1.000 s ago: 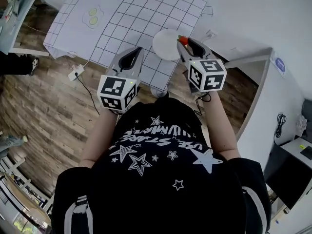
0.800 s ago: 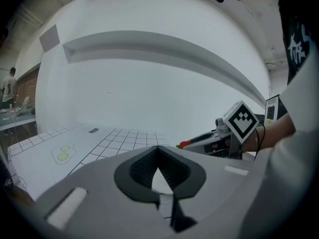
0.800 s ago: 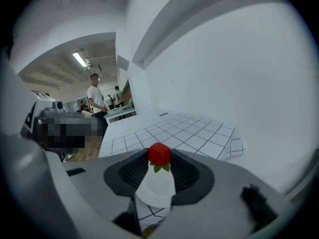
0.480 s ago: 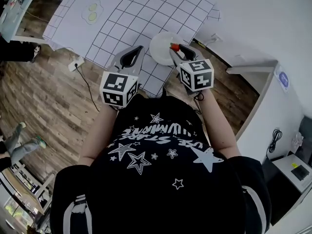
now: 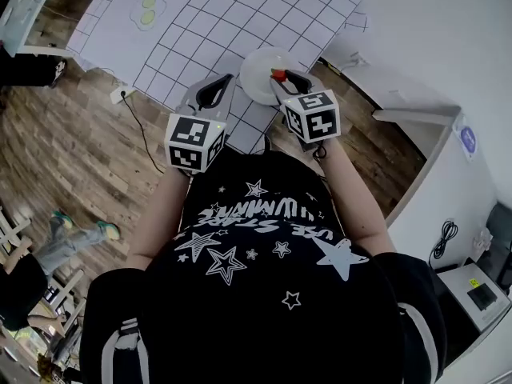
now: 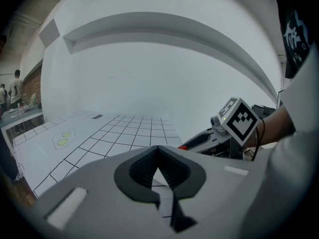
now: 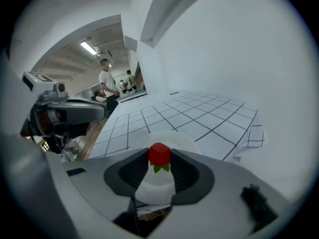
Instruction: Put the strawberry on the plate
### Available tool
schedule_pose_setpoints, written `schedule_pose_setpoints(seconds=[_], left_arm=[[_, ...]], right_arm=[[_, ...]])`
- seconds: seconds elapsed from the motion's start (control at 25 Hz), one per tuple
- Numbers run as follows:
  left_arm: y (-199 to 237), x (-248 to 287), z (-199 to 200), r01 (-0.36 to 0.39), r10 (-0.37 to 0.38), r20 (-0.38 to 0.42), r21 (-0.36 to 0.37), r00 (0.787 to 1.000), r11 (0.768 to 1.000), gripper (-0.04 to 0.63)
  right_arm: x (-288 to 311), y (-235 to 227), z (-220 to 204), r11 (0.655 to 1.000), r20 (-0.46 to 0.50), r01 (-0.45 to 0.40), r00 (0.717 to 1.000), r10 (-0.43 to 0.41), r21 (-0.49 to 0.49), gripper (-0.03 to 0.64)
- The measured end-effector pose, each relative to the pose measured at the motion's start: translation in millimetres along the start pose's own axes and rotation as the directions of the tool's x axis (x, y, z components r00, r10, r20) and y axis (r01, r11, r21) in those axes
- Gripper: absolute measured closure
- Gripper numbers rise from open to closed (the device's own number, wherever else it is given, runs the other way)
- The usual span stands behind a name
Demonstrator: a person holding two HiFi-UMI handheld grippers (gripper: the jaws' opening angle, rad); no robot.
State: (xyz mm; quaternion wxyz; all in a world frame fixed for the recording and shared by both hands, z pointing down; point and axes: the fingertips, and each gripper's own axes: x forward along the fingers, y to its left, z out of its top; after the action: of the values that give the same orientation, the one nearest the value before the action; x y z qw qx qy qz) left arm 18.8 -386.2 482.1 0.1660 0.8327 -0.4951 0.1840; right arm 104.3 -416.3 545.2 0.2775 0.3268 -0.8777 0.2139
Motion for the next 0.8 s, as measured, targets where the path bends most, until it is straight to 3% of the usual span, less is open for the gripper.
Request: schedule_pose_setpoints(seconds=[0.36,0.8], left_arm=[[-0.6,3.7,-7.3,-0.005,0.005,-0.022,-0.008,1.000,1.000,0.586],[4.9,-7.3,-15.0,-0.012,0.012,-0.015,-0.021,1.000,1.000,0.586]], right_arm=[[16.5,2.0,-11.2,0.999,-0.068,0.003,0.998,-0.006,-0.042,0.471],[18.0,4.9,-12.4,0.999,-0.078,0.019,0.997,-0.023,-0.043,0.466]])
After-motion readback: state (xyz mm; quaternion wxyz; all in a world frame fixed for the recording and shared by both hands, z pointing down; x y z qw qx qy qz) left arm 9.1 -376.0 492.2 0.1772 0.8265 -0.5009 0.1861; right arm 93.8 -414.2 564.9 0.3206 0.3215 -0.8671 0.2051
